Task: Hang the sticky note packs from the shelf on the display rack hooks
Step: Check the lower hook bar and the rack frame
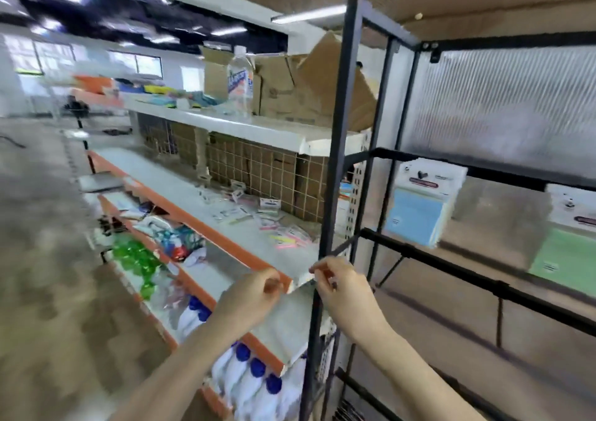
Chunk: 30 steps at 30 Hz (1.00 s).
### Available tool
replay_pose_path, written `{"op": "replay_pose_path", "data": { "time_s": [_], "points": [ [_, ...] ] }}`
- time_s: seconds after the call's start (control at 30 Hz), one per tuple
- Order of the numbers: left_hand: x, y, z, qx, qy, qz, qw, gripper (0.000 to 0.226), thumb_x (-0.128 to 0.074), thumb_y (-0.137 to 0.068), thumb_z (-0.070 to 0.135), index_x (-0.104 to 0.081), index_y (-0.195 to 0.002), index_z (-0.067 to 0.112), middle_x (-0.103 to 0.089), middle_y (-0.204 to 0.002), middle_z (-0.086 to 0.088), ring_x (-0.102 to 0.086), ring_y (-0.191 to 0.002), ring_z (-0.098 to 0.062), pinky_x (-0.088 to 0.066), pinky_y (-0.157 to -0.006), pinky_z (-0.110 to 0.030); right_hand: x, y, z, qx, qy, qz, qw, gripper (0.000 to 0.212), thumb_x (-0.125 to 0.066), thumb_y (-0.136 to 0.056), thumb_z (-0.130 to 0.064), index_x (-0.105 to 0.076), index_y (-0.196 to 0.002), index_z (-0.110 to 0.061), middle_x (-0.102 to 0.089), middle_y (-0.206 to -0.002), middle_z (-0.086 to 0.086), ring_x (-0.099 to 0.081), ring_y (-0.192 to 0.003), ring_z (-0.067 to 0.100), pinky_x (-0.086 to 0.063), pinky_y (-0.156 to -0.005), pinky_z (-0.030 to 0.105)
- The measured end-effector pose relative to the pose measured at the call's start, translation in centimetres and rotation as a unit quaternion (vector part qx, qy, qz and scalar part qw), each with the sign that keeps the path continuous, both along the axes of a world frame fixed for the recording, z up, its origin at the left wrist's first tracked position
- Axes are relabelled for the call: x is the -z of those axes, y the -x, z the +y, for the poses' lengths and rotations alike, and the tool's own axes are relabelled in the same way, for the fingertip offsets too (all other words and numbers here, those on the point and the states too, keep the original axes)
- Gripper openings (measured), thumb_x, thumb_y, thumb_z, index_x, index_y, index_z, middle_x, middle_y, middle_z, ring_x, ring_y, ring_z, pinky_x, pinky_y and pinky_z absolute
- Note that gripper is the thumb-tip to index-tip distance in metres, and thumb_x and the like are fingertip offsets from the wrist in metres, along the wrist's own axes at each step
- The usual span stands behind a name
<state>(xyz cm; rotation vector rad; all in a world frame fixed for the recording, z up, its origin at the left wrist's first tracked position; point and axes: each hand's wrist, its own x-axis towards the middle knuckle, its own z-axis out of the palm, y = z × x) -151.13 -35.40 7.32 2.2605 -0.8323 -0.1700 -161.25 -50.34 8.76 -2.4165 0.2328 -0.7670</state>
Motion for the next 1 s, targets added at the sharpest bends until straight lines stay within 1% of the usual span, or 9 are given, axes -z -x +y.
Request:
{"op": "replay_pose_path", "data": {
  "time_s": [0.17, 0.23, 0.3, 0.43, 0.53, 0.6, 0.67, 0.87, 1.0],
  "points": [
    [0.4, -6.7, 7.2, -0.076, -0.04, -0.028, 0.996, 0.015, -0.049, -0.094, 0.022, -0.062, -0.098, 0.026, -0.067, -0.094, 0.005, -0.061, -0.077, -0.012, -0.049, -0.069, -0.029, 0.5, -8.9, 5.9, -0.074, 0.019, 0.032, 0.997, 0.013, -0.052, -0.094, -0.016, -0.064, -0.097, -0.011, -0.064, -0.097, 0.004, -0.059, -0.089, 0.02, -0.046, -0.077, 0.031],
    [0.7, -8.7, 9.2, -0.099, -0.043, -0.022, 0.994, 0.016, -0.047, -0.095, 0.019, -0.062, -0.1, 0.023, -0.066, -0.097, 0.006, -0.061, -0.084, -0.012, -0.05, -0.075, -0.029, 1.2, -12.0, 7.1, -0.079, 0.029, 0.058, 0.995, 0.015, -0.051, -0.095, -0.019, -0.064, -0.099, -0.012, -0.064, -0.099, 0.003, -0.059, -0.09, 0.021, -0.043, -0.074, 0.029],
    [1.3, -10.4, 10.8, -0.115, -0.039, -0.007, 0.993, 0.019, -0.046, -0.095, 0.015, -0.063, -0.102, 0.02, -0.068, -0.099, 0.003, -0.064, -0.09, -0.015, -0.051, -0.084, -0.037, 2.1, -14.8, 8.0, -0.077, 0.024, 0.081, 0.993, 0.016, -0.051, -0.094, -0.021, -0.064, -0.098, -0.013, -0.065, -0.099, 0.003, -0.06, -0.09, 0.021, -0.043, -0.074, 0.03],
    [3.0, -14.2, 13.0, -0.138, -0.029, 0.004, 0.99, 0.023, -0.043, -0.096, 0.015, -0.062, -0.109, 0.02, -0.068, -0.103, 0.002, -0.063, -0.094, -0.016, -0.051, -0.085, -0.04, 3.9, -20.8, 9.0, -0.073, 0.033, 0.123, 0.989, 0.019, -0.05, -0.093, -0.021, -0.065, -0.097, -0.011, -0.068, -0.1, 0.007, -0.062, -0.09, 0.024, -0.049, -0.08, 0.037],
    [3.9, -18.7, 13.5, -0.177, -0.044, -0.005, 0.983, 0.024, -0.043, -0.096, 0.017, -0.062, -0.109, 0.024, -0.065, -0.108, 0.006, -0.06, -0.097, -0.015, -0.05, -0.083, -0.033, 4.9, -25.8, 9.4, -0.079, 0.03, 0.143, 0.986, 0.02, -0.047, -0.094, -0.022, -0.064, -0.098, -0.012, -0.068, -0.098, 0.006, -0.061, -0.086, 0.022, -0.049, -0.077, 0.035],
    [4.2, -22.1, 13.1, -0.192, -0.059, -0.014, 0.979, 0.023, -0.042, -0.095, 0.018, -0.062, -0.103, 0.026, -0.067, -0.102, 0.006, -0.063, -0.089, -0.013, -0.051, -0.075, -0.03, 5.6, -29.3, 9.3, -0.079, 0.02, 0.151, 0.985, 0.021, -0.045, -0.094, -0.022, -0.063, -0.097, -0.011, -0.067, -0.096, 0.006, -0.059, -0.083, 0.022, -0.048, -0.072, 0.034],
    [4.6, -25.7, 12.5, -0.195, -0.062, -0.01, 0.979, 0.022, -0.043, -0.095, 0.018, -0.063, -0.102, 0.026, -0.069, -0.096, 0.004, -0.065, -0.081, -0.013, -0.052, -0.07, -0.03, 6.2, -33.1, 9.0, -0.079, 0.005, 0.164, 0.983, 0.021, -0.045, -0.094, -0.021, -0.062, -0.1, -0.012, -0.066, -0.099, 0.006, -0.059, -0.088, 0.023, -0.046, -0.073, 0.033],
    [5.0, -36.1, 11.0, -0.177, -0.089, 0.022, 0.98, 0.023, -0.042, -0.097, 0.017, -0.061, -0.109, 0.023, -0.069, -0.099, -0.003, -0.067, -0.084, -0.019, -0.056, -0.077, -0.039, 8.3, -44.1, 7.6, -0.039, -0.038, 0.198, 0.979, 0.023, -0.043, -0.096, -0.02, -0.061, -0.107, -0.01, -0.064, -0.11, 0.008, -0.056, -0.103, 0.024, -0.039, -0.077, 0.029],
    [6.0, -41.6, 10.0, -0.173, -0.086, 0.017, 0.981, 0.023, -0.044, -0.097, 0.017, -0.062, -0.11, 0.02, -0.069, -0.101, -0.005, -0.066, -0.089, -0.022, -0.056, -0.078, -0.04, 9.8, -49.8, 7.0, -0.007, -0.046, 0.21, 0.977, 0.025, -0.046, -0.095, -0.014, -0.059, -0.114, -0.005, -0.061, -0.118, 0.014, -0.054, -0.113, 0.028, -0.037, -0.088, 0.031]
  ]
}}
